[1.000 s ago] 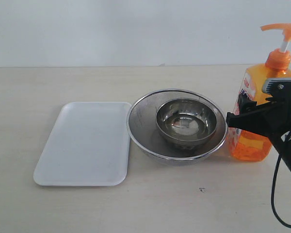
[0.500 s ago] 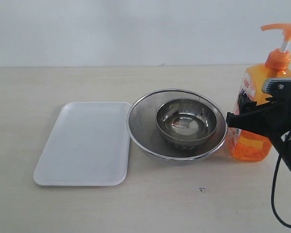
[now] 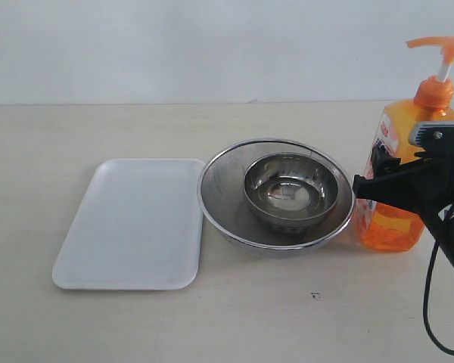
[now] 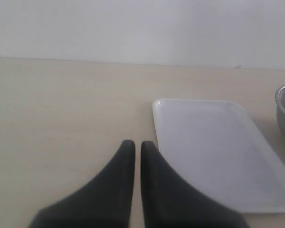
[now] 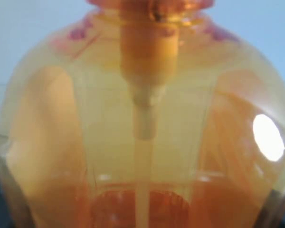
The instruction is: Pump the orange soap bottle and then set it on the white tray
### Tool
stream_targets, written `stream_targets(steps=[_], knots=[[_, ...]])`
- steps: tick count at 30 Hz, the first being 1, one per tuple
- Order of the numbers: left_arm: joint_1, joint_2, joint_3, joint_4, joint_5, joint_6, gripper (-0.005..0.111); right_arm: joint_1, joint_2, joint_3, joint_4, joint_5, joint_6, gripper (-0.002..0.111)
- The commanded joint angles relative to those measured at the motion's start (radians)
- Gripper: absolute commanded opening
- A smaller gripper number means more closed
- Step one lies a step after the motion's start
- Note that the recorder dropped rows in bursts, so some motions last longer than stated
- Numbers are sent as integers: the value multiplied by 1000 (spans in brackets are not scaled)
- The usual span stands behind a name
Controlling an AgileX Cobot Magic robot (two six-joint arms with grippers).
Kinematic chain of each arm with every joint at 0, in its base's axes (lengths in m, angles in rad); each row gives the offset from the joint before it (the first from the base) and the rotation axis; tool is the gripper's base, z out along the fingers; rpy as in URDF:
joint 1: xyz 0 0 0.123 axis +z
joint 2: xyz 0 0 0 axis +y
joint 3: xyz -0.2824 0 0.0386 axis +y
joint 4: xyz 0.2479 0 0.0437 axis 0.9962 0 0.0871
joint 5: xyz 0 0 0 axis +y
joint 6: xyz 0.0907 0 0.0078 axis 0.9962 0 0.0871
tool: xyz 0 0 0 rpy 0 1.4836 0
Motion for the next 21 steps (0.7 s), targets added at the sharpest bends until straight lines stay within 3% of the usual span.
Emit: stream_targets(steps=[1,21], knots=[[7,-4,3,5,7,-57,5,1,-9,-1,2,-51,9,0],[19,-4,3,6,9,-63,5,1,-9,-1,2,-51,9,0]])
